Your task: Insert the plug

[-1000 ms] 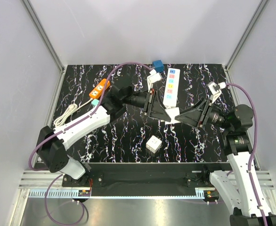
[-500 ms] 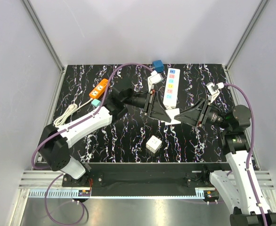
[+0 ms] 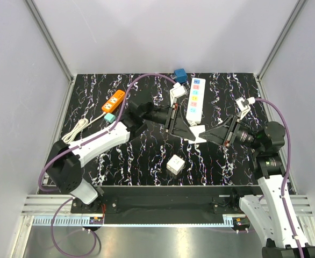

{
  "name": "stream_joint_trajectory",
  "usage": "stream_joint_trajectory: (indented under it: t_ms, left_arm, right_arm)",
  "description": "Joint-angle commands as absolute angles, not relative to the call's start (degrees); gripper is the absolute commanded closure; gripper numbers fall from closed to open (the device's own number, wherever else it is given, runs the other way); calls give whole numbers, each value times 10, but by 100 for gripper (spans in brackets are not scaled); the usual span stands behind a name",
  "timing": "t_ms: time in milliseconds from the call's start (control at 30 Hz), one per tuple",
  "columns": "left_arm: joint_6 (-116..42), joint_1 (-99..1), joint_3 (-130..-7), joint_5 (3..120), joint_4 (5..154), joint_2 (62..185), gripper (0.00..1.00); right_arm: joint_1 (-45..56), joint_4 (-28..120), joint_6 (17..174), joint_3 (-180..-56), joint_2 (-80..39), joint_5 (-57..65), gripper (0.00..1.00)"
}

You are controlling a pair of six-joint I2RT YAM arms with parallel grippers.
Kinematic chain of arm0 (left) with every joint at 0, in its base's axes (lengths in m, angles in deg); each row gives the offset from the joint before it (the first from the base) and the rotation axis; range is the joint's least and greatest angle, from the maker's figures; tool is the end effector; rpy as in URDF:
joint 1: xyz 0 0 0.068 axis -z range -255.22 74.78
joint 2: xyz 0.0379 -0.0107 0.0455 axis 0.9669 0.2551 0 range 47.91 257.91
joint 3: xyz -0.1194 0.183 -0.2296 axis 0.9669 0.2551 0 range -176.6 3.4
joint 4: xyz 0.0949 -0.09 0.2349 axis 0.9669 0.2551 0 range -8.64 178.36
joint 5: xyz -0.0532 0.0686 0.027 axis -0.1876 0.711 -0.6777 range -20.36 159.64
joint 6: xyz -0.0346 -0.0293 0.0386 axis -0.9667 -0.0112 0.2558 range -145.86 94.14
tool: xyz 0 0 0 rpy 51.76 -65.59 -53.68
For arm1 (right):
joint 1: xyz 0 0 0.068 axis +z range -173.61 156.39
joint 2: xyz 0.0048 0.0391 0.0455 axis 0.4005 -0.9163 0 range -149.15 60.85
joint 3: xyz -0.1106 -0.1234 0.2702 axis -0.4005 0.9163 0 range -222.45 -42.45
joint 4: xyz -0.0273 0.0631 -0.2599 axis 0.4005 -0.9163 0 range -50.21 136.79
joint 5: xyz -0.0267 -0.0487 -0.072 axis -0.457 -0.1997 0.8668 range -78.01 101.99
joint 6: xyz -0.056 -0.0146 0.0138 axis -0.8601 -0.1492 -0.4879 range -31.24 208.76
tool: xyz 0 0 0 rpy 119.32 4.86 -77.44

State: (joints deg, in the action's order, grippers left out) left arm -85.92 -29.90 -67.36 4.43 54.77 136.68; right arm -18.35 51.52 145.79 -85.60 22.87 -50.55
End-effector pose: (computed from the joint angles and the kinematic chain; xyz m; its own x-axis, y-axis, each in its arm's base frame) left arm 0.2276 -0.2865 0.4154 -0.7529 0.2447 -0.6109 0.5548 -0.2633 -0.7892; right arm 0.1113 0.0491 0.4027 -0.6725 0.3267 -0.6640 -0.6403 0.1930 0.7435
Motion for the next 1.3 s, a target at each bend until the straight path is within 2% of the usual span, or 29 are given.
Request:
stream_joint_trajectory:
  t_ms: [0,300,333,400,500,533,567,600,633,733,767,833,900,1033,1067,1167,1200,1267]
  left_arm:
    - [-860,-296,-681,47,517,1365,100]
    - [-819,-292,-682,56,567,1356,100]
    - [-818,-292,-682,55,568,1360,100]
    - [-811,-292,-691,55,582,1362,100]
    - [-783,-292,-708,58,624,1364,100]
    - [-769,-292,-711,61,642,1367,100]
    - [-765,-292,-715,62,648,1368,100]
    - [-758,-292,-719,63,653,1369,100]
    - [-756,-292,-720,64,659,1369,100]
    - [-743,-299,-719,85,688,1365,61]
    - [-733,-307,-718,93,702,1362,32]
    - [-692,-317,-717,124,755,1349,16]
    - [-660,-335,-710,157,798,1337,7]
    - [-623,-372,-700,241,884,1332,7]
    - [-621,-386,-698,290,898,1339,8]
    - [-619,-408,-723,375,935,1366,13]
    - [-616,-410,-736,430,946,1398,15]
    - [-604,-413,-801,466,961,1444,20]
  right_arm:
    - [-182,496,1450,-858,227,-503,56]
    - [-181,499,1451,-867,203,-508,55]
    - [-181,499,1452,-868,202,-507,50]
    - [-182,499,1452,-869,202,-504,46]
    - [-181,497,1452,-867,198,-506,49]
    - [-182,497,1452,-866,197,-507,53]
    - [-182,493,1448,-863,198,-507,68]
    - [-182,491,1446,-862,199,-503,77]
    - [-182,485,1444,-860,202,-501,100]
    - [-181,476,1441,-857,201,-485,100]
    - [-182,472,1439,-858,199,-477,100]
    - [-181,444,1425,-869,192,-466,100]
    - [-182,408,1403,-885,188,-438,100]
    - [-182,214,1271,-962,162,-296,100]
    - [-182,190,1259,-973,151,-220,100]
    - [-182,133,1252,-1000,107,-101,100]
    - [-182,128,1257,-1001,94,-83,100]
    - [-182,116,1265,-1003,86,-44,100]
